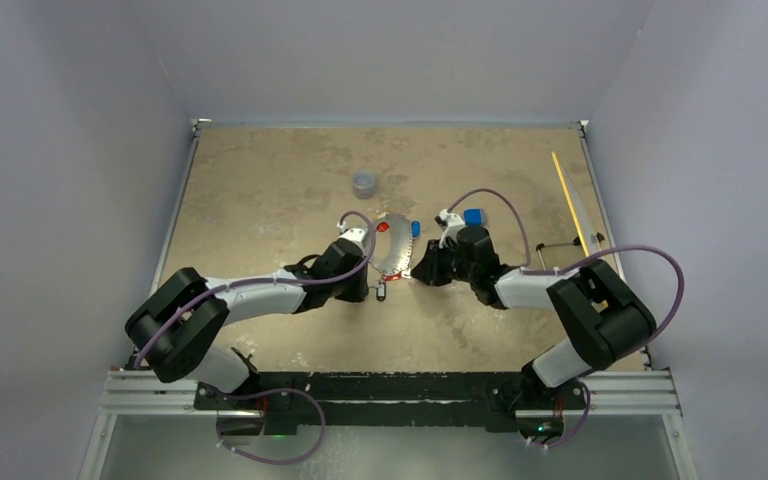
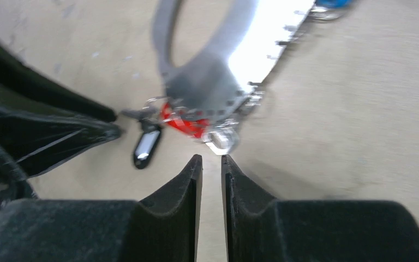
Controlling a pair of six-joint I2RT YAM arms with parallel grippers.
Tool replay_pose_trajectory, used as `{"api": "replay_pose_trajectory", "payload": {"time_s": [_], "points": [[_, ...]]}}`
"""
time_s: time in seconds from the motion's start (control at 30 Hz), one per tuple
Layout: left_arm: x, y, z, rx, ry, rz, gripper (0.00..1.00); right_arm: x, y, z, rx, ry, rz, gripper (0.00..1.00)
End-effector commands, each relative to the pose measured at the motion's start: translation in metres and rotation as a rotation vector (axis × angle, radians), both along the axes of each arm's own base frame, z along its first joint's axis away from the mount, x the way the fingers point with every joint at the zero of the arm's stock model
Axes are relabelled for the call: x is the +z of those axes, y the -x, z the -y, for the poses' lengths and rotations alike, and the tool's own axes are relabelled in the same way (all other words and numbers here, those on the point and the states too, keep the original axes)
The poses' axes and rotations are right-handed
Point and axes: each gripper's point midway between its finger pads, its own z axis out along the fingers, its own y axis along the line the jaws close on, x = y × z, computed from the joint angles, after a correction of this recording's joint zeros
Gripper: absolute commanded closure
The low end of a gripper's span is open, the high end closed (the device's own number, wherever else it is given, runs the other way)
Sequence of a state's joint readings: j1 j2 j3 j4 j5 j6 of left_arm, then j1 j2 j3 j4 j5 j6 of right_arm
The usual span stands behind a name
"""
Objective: Remove the keys from the keyring
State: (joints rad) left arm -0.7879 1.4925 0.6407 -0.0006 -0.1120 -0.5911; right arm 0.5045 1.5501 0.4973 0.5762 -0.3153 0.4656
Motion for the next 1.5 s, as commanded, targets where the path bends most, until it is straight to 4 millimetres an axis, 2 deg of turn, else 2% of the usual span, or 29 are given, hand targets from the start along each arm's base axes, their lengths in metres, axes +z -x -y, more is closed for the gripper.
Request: {"api": "replay_pose_trajectory", "payload": {"time_s": [0.0, 0.07, 0.2, 0.4, 0.6, 0.73, 0.87, 1.07, 1.3, 1.47], "points": [[0.002, 0.02, -0.007, -0.028, -0.007, -0.05, 0.71, 0.04, 0.012, -0.037, 0.13, -0.069, 0.124, 0.77], [0.015, 0.016, 0.0, -0.041, 0.032, -0.022, 0.65, 0.05, 0.016, -0.048, 0.134, -0.095, 0.149, 0.77], [0.035, 0.007, 0.012, -0.055, 0.09, 0.032, 0.59, 0.06, 0.008, -0.059, 0.095, -0.135, 0.178, 0.77], [0.044, -0.013, 0.028, -0.077, 0.097, 0.092, 0.56, 0.052, -0.002, -0.073, 0.085, -0.159, 0.158, 0.77], [0.036, -0.03, 0.038, -0.095, 0.058, 0.115, 0.6, 0.033, -0.002, -0.079, 0.095, -0.159, 0.105, 0.78], [0.024, -0.032, 0.038, -0.098, 0.03, 0.102, 0.63, 0.02, -0.006, -0.08, 0.093, -0.122, 0.09, 0.78], [0.012, -0.03, 0.034, -0.095, 0.001, 0.081, 0.62, 0.02, -0.014, -0.082, 0.089, -0.1, 0.099, 0.79], [-0.002, -0.027, 0.024, -0.08, -0.047, 0.056, 0.65, 0.014, -0.01, -0.078, 0.083, -0.081, 0.079, 0.79], [-0.01, -0.021, 0.011, -0.05, -0.089, 0.034, 0.78, 0.016, -0.001, -0.073, 0.082, -0.077, 0.067, 0.8], [-0.016, -0.016, 0.005, -0.036, -0.096, 0.018, 0.82, 0.007, 0.0, -0.064, 0.052, -0.035, 0.06, 0.8]]}}
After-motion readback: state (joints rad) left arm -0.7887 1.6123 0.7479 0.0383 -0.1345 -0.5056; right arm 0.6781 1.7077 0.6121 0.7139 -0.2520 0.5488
